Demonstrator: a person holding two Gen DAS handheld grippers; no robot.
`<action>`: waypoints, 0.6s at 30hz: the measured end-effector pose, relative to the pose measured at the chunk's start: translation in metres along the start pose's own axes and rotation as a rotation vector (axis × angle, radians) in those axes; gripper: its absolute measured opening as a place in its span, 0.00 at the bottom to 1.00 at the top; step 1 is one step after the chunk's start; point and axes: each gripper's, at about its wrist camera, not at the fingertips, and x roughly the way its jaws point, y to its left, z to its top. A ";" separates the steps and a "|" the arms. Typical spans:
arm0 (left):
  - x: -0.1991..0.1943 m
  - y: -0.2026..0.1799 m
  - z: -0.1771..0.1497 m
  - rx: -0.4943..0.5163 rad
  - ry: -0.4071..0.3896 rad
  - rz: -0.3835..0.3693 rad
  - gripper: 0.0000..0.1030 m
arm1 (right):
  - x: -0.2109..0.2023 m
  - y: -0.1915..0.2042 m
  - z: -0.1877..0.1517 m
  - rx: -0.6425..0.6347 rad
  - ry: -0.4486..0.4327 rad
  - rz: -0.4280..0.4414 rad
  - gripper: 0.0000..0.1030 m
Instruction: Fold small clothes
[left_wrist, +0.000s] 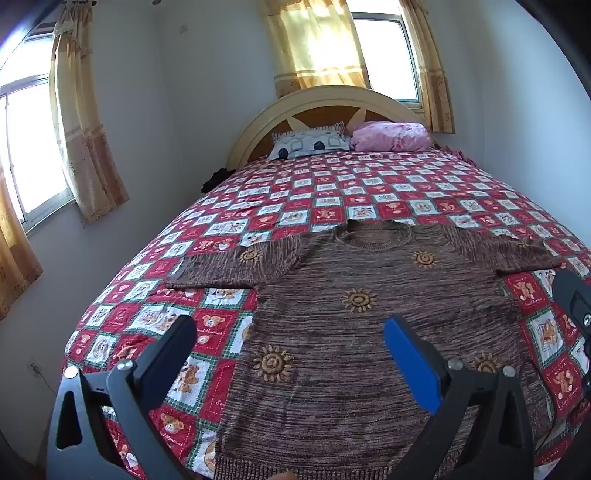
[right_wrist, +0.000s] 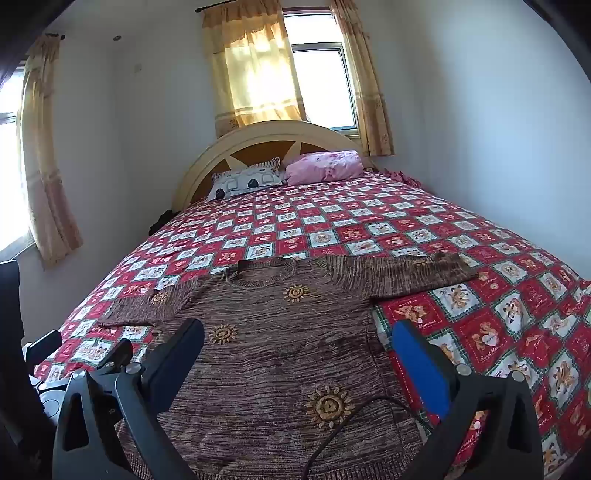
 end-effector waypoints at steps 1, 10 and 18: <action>0.000 0.000 0.000 -0.004 0.001 -0.005 1.00 | 0.000 0.000 0.000 -0.001 0.000 -0.001 0.99; 0.000 0.000 0.000 -0.019 0.009 -0.019 1.00 | 0.000 0.002 -0.001 -0.010 0.001 -0.008 0.99; 0.002 0.003 -0.005 -0.035 0.012 -0.020 1.00 | 0.002 0.001 -0.002 -0.018 0.011 -0.011 0.99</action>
